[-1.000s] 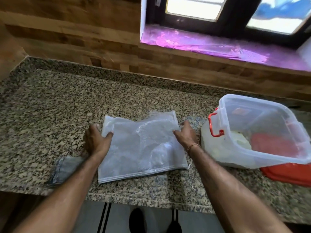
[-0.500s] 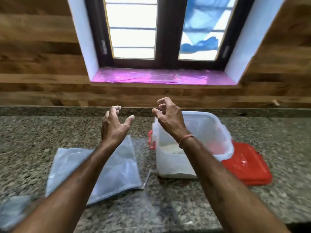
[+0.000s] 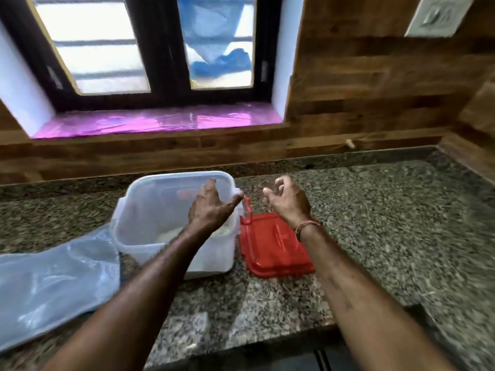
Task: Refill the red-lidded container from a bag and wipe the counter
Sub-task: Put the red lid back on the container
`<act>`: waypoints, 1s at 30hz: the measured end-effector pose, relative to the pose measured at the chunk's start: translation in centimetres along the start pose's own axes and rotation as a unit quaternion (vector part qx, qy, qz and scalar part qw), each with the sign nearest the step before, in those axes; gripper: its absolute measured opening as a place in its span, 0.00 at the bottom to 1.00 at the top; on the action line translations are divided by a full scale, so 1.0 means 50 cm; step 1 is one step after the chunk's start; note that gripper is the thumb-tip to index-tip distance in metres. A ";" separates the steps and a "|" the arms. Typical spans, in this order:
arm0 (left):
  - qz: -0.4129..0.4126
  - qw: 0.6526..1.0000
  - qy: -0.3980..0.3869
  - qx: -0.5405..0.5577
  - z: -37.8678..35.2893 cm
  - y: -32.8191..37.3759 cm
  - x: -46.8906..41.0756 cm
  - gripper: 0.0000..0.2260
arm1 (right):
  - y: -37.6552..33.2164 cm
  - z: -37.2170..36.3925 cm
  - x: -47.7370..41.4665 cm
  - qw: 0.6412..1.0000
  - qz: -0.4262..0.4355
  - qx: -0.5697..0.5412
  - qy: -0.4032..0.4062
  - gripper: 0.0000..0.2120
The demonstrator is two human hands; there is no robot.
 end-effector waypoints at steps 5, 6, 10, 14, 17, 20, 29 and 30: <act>0.006 0.999 0.014 -0.052 -0.080 0.011 0.029 0.28 | 0.255 -0.032 0.001 0.984 -0.133 0.085 -0.086 0.35; 0.001 0.998 0.032 -0.059 -0.082 0.013 0.033 0.25 | 0.303 -0.039 0.001 0.977 -0.167 0.093 -0.097 0.39; -0.009 0.995 0.070 -0.076 -0.082 0.028 0.039 0.22 | 0.466 -0.085 0.001 0.945 -0.282 0.101 -0.134 0.59; -0.007 0.994 0.088 -0.064 -0.084 0.034 0.036 0.23 | 0.522 -0.125 0.011 0.931 -0.331 0.042 -0.146 0.58; -0.007 0.994 0.089 -0.068 -0.086 0.034 0.031 0.24 | 0.514 -0.135 0.018 0.928 -0.344 0.049 -0.134 0.53; -0.004 0.994 0.091 -0.065 -0.087 0.033 0.029 0.24 | 0.514 -0.136 0.016 0.923 -0.367 0.021 -0.109 0.45; -0.004 0.992 0.095 -0.088 -0.092 0.037 0.029 0.23 | 0.497 -0.072 0.021 0.858 -0.416 -0.301 -0.029 0.32; -0.002 0.991 0.093 -0.091 -0.093 0.036 0.030 0.23 | 0.487 -0.056 0.012 0.855 -0.408 -0.318 -0.011 0.32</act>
Point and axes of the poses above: each hand's wrist, its own x-axis away from the middle knuckle, its own z-axis out of the back of the hand, y = z × x, the point moved 7 cm from there along -x, towards the middle knuckle, and after that the axes turned 9 degrees about y, right-handed, at the moved point
